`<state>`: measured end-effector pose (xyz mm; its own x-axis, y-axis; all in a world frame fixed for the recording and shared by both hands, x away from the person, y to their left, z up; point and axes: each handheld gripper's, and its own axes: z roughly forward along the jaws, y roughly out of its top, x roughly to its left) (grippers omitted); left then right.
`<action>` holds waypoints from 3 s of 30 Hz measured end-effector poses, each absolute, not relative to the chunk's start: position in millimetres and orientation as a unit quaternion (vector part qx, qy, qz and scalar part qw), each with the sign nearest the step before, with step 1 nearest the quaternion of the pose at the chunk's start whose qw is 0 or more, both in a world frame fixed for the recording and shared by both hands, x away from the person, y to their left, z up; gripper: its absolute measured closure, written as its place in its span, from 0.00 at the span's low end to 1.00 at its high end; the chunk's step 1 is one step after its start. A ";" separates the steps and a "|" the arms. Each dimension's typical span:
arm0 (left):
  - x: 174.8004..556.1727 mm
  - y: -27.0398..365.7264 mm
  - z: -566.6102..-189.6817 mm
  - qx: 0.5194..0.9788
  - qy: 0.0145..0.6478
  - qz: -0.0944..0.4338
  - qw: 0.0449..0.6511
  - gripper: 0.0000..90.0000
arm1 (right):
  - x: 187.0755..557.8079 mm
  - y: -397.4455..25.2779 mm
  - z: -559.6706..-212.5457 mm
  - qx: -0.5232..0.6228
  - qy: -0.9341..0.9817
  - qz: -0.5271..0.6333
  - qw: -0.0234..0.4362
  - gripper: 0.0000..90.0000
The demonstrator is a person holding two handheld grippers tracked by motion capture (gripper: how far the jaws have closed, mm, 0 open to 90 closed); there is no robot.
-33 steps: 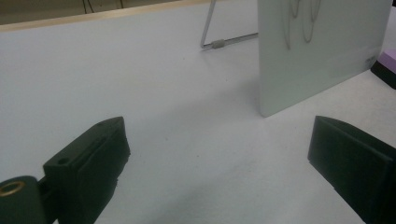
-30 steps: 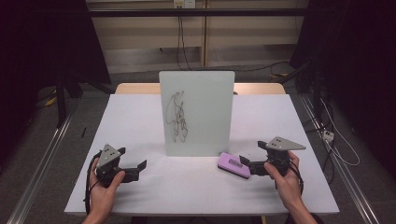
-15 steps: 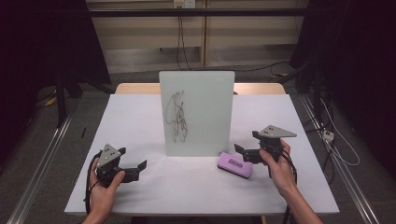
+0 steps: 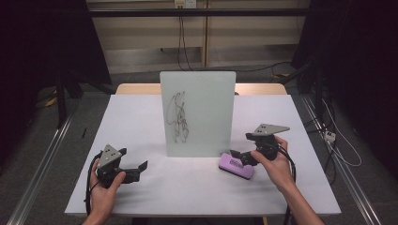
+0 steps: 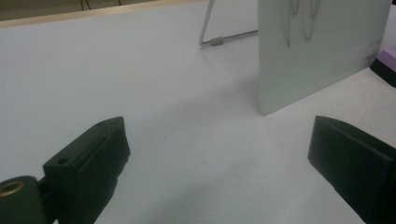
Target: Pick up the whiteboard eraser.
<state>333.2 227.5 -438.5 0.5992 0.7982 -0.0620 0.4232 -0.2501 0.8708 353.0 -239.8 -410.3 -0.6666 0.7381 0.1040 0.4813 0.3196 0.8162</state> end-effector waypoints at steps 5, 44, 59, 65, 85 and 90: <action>333.1 226.3 -438.2 0.765 0.399 0.202 0.463 0.05 | 357.8 -238.2 -399.9 0.368 0.817 0.426 0.124 0.09; 334.2 226.9 -440.1 0.768 0.400 0.194 0.461 0.05 | 355.7 -210.4 -425.0 0.261 0.931 0.250 0.051 0.40; 334.7 227.4 -440.6 0.768 0.403 0.193 0.458 0.06 | 357.6 -205.7 -428.7 0.251 0.939 0.230 0.055 0.46; 334.5 227.0 -440.5 0.769 0.401 0.193 0.459 0.06 | 357.5 -204.6 -428.4 0.252 0.940 0.224 0.053 0.46; 334.6 227.6 -440.8 0.769 0.402 0.192 0.459 0.06 | 355.4 -208.1 -425.4 0.262 0.932 0.247 0.050 0.47; 334.6 229.0 -440.8 0.767 0.403 0.192 0.461 0.06 | 354.5 -211.2 -421.5 0.263 0.927 0.261 0.056 0.47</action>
